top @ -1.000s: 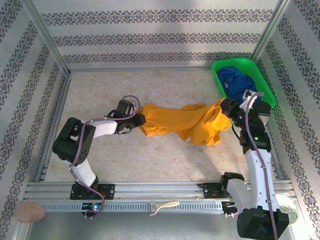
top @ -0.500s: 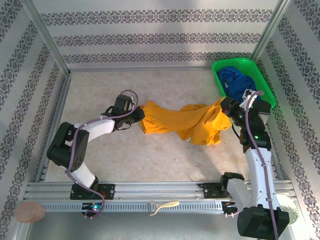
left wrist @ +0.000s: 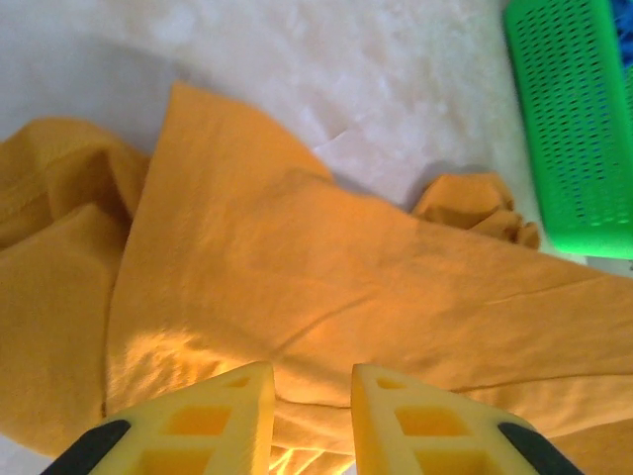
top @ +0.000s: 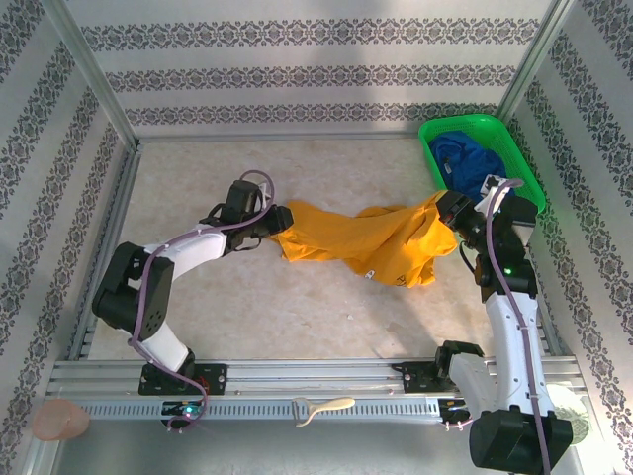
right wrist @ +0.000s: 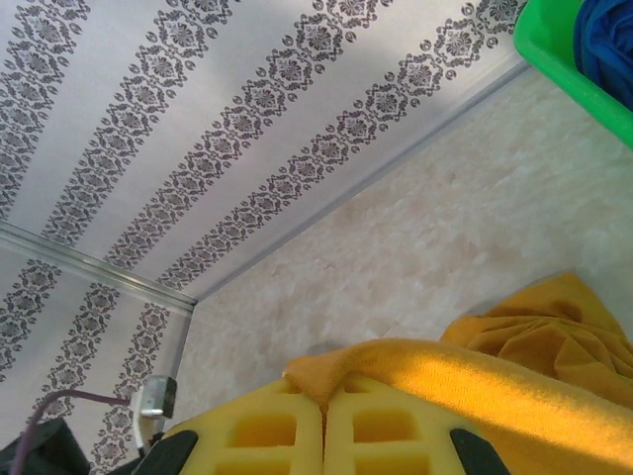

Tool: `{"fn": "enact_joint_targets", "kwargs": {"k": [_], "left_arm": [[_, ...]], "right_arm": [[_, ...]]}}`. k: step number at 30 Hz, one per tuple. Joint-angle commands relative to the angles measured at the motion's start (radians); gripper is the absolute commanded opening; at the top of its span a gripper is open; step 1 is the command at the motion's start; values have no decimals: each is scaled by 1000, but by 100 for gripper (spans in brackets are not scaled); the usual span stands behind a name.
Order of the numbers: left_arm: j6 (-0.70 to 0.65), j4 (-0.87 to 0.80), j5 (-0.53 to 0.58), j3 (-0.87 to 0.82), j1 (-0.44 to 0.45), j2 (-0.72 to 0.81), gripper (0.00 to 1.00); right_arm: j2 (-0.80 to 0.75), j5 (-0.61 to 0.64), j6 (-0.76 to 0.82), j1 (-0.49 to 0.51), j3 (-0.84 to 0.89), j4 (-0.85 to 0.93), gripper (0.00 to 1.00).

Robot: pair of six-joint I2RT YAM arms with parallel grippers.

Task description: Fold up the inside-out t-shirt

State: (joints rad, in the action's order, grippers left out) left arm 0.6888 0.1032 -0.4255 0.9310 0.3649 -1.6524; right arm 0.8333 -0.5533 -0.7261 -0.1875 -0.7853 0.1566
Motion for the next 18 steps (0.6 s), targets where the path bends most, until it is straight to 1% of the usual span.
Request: {"fn": "enact_joint_targets", "kwargs": {"k": [1,4,12,15,18], "left_arm": [[4,21,17,-28,-6,-3,31],[12,18,82,-62,-7,21,38],[-4,-29,158,-63,-7,16,44],[-4,-38,168,-56,-7,4,46],[-2,-23,150,-57,-7,-8,46]], "right_arm": [[-14,10,14,-1,-37,-10,0],[-13,13,14,-1,-39,-9,0],[-16,14,14,-1,-34,-11,0],[-16,15,16,0,-36,-11,0],[-16,15,15,-1,-37,-12,0]]}}
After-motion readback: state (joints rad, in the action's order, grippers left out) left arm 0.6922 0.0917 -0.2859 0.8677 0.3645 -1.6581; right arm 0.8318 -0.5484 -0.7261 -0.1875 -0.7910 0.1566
